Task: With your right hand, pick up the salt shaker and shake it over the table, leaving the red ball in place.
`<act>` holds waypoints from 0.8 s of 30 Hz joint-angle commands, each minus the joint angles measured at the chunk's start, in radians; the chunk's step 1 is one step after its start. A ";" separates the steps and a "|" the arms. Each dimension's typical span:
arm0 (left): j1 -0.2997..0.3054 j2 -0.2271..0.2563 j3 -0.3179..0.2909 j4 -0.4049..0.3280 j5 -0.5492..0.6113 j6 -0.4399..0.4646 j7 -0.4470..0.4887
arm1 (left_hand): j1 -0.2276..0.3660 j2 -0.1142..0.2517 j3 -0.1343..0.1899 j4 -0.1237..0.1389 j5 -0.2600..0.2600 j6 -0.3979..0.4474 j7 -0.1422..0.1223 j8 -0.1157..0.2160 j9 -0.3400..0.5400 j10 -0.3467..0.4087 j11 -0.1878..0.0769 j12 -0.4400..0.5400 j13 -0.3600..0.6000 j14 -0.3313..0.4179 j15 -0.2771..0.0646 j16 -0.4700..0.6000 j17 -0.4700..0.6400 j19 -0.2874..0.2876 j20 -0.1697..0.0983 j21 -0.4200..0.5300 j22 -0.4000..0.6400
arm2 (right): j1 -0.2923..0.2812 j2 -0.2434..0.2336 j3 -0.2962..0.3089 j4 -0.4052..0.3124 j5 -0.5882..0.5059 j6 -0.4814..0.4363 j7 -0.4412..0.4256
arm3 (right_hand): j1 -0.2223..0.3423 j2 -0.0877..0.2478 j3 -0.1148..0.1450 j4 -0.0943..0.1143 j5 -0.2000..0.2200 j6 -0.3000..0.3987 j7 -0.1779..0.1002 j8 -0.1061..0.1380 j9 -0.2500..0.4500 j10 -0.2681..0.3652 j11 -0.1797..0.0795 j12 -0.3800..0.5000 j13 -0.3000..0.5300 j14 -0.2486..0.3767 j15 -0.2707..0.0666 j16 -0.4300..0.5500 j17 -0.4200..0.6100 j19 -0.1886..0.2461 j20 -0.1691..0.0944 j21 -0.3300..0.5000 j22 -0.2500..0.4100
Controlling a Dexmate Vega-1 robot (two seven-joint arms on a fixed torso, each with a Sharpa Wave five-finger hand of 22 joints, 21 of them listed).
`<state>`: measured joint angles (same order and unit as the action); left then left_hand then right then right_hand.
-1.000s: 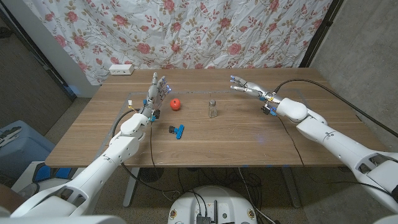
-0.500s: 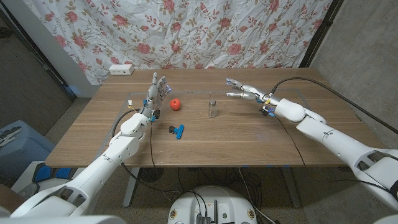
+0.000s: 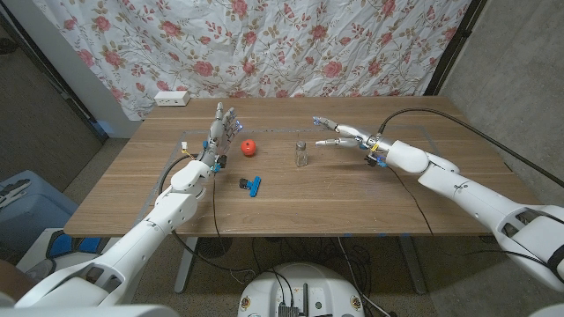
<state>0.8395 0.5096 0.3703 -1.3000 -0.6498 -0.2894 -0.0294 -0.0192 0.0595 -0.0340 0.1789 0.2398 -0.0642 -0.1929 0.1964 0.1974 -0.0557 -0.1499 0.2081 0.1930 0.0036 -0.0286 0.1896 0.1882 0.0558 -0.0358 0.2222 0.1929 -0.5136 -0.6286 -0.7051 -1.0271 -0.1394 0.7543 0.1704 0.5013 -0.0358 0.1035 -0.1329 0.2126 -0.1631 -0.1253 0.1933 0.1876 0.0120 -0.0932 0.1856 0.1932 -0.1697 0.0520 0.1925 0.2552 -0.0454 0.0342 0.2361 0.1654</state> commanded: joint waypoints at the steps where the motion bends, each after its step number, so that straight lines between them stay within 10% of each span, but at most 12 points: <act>1: 0.000 0.001 0.000 -0.001 0.000 0.000 0.000 | 0.000 0.101 0.002 0.007 0.007 0.001 -0.007 0.004 0.006 0.003 -0.005 0.004 0.003 0.002 -0.106 0.005 0.006 0.008 -0.023 0.005 0.005 | 0.023 0.023 -0.031 0.026 -0.070 0.019 -0.037 | 0.023 0.000 0.007 -0.014 0.007 0.003 0.003 0.009 0.003 0.010 -0.003 0.012 0.006 -0.040 0.001 0.010 -0.002 0.005 0.002 -0.002 0.002; 24: 0.000 0.000 0.000 0.000 0.000 0.000 0.000 | 0.000 0.101 0.002 0.007 0.007 0.001 -0.007 0.004 0.006 0.003 -0.005 0.004 0.003 0.002 -0.105 0.005 0.006 0.008 -0.024 0.005 0.005 | 0.057 0.063 -0.095 0.078 -0.149 0.021 -0.090 | 0.132 0.004 0.053 -0.044 0.018 0.067 -0.009 0.043 0.006 0.060 -0.019 0.027 0.011 0.000 -0.006 0.032 -0.013 0.059 0.006 -0.014 0.003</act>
<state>0.8400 0.5101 0.3701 -1.3009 -0.6498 -0.2894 -0.0292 -0.0192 0.0595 -0.0340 0.1789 0.2398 -0.0642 -0.1929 0.1964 0.1974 -0.0557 -0.1499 0.2081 0.1930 0.0037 -0.0286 0.1896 0.1882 0.0558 -0.0358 0.2222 0.1929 -0.4724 -0.5835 -0.7698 -0.9733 -0.2468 0.7730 0.1144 0.6138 -0.0364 0.1469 -0.1777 0.2247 -0.1081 -0.1318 0.2263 0.1886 0.0629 -0.1072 0.2046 0.2030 -0.1696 0.0519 0.2165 0.2414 0.0019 0.0377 0.2278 0.1652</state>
